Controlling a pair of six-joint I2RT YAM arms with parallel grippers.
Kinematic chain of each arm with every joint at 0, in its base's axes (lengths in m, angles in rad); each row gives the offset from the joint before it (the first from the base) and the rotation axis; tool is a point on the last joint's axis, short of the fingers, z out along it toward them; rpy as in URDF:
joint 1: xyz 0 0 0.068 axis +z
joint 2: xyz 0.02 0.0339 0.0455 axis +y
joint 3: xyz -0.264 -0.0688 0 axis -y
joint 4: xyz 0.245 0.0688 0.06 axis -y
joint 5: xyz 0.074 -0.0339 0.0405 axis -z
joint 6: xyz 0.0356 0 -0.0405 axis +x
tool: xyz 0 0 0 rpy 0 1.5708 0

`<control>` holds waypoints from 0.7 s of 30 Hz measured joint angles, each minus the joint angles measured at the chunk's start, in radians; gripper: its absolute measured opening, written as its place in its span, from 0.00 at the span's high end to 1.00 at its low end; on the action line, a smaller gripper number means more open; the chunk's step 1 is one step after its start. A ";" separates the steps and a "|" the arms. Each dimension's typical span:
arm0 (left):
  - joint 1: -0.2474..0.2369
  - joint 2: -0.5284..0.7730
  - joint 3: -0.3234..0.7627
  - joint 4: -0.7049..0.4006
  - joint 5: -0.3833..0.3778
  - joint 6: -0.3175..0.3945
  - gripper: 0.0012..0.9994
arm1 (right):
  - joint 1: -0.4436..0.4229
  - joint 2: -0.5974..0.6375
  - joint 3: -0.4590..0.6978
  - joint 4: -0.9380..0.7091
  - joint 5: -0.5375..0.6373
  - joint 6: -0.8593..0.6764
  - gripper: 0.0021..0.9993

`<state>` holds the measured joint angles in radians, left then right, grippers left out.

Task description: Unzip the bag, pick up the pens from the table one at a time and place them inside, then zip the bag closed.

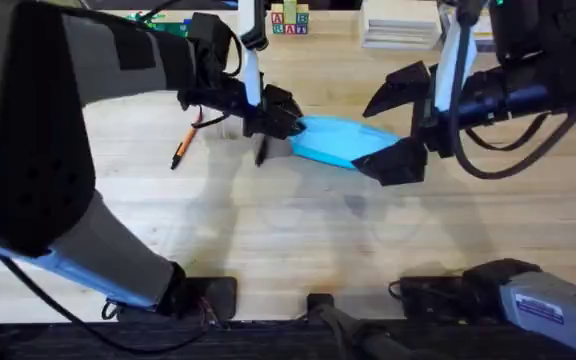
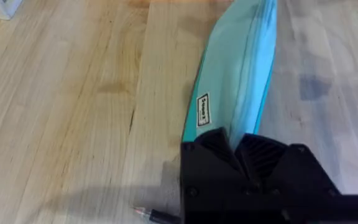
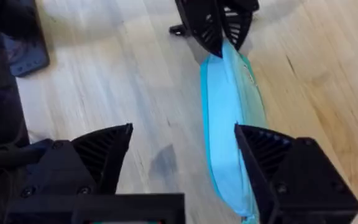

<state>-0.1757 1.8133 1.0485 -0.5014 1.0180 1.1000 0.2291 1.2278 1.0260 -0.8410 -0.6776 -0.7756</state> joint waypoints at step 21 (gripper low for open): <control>0.000 0.000 0.000 0.000 0.000 0.000 0.96 | -0.007 -0.115 0.000 -0.117 0.289 0.070 0.00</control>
<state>-0.1757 1.8131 1.0485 -0.5014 1.0180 1.1000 0.2221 1.1130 1.0260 -0.9584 -0.3887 -0.7055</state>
